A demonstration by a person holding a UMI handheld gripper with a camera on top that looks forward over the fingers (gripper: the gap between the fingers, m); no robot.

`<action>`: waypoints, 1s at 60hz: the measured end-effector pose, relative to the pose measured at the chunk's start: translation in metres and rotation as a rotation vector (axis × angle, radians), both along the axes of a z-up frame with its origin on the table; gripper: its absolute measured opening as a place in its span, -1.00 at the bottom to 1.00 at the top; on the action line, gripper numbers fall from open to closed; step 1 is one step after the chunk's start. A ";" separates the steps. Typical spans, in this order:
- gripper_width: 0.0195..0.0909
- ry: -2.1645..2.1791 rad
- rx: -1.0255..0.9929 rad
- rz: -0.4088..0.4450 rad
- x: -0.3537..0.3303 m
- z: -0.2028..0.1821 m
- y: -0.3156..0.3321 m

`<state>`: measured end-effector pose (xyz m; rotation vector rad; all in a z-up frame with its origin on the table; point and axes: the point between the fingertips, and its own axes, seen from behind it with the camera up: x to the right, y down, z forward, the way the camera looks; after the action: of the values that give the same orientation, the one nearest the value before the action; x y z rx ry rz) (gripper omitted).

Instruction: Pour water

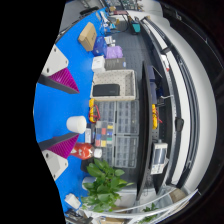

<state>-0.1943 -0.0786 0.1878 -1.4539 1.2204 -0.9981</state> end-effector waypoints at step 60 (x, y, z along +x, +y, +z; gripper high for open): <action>0.10 -0.084 -0.012 -0.230 0.149 -0.089 -0.134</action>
<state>-0.0458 -0.2129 0.0984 -1.2867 1.3428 -1.2102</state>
